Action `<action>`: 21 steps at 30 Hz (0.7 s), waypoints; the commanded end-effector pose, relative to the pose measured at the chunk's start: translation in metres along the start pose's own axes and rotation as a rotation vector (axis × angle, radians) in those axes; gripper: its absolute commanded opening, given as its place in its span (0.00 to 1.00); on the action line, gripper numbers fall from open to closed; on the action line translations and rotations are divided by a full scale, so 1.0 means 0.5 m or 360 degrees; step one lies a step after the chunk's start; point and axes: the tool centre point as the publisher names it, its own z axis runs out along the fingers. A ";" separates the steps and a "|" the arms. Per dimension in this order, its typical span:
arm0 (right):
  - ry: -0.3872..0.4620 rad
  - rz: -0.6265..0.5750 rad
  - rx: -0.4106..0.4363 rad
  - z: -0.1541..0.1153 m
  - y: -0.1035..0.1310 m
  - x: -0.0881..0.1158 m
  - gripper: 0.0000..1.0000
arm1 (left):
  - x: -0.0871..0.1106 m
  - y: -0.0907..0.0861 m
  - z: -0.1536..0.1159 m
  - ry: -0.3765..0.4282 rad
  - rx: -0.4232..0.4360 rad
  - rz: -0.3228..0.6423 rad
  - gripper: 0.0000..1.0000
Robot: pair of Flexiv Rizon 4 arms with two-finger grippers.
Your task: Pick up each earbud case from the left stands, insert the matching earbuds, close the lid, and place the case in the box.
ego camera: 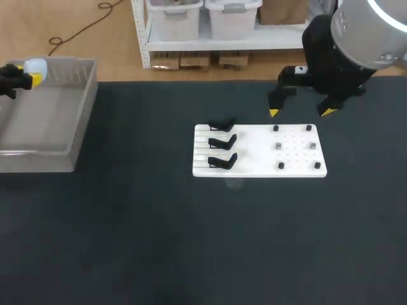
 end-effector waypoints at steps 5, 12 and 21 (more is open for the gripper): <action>-0.0011 0.0002 0.0001 0.000 -0.001 0.004 1.00 | -0.001 -0.010 -0.012 0.0020 -0.0196 0.0015 1.00; -0.0011 0.0002 0.0001 0.000 -0.001 0.004 1.00 | 0.015 -0.028 -0.024 0.0010 -0.0206 0.0015 1.00; -0.0011 0.0002 0.0001 0.000 -0.001 0.004 1.00 | -0.045 -0.081 -0.035 -0.0147 -0.0092 0.0135 1.00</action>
